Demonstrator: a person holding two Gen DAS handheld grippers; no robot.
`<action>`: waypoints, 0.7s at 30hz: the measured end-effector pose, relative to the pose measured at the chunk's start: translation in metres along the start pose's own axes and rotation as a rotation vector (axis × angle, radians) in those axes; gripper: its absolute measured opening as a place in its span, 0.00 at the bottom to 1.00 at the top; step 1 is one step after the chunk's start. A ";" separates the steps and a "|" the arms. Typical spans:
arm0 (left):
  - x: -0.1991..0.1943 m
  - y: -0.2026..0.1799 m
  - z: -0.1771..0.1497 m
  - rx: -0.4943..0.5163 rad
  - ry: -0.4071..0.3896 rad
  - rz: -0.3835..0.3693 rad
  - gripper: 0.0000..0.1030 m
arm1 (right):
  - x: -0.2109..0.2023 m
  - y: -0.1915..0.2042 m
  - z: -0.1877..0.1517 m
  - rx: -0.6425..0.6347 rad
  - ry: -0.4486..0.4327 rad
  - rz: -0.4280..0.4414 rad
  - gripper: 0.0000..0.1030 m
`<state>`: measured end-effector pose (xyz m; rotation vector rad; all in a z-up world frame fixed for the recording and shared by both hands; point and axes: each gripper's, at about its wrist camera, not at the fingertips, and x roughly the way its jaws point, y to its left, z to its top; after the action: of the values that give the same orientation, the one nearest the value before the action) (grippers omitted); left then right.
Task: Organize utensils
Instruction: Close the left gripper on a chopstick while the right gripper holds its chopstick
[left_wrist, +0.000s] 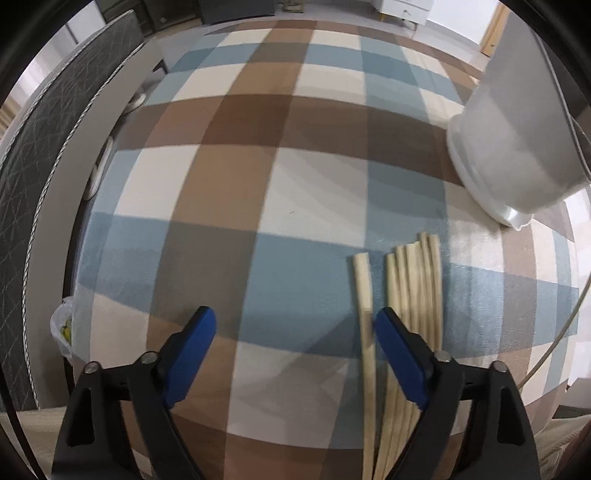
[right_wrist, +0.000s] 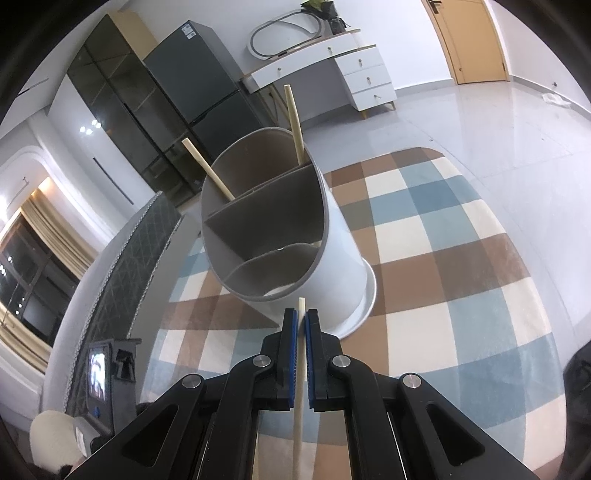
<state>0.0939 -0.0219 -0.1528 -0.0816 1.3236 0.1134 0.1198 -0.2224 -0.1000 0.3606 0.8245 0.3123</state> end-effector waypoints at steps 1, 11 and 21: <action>0.001 -0.001 -0.001 0.008 -0.001 0.004 0.75 | 0.002 0.000 0.000 -0.001 0.007 0.001 0.03; 0.000 -0.021 0.012 0.084 -0.023 -0.048 0.09 | 0.003 0.000 -0.002 -0.016 0.009 -0.016 0.03; -0.023 -0.005 0.008 0.033 -0.102 -0.136 0.02 | -0.030 0.022 -0.018 -0.119 -0.058 -0.021 0.03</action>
<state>0.0965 -0.0264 -0.1284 -0.1357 1.2138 -0.0193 0.0843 -0.2116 -0.0823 0.2487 0.7482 0.3284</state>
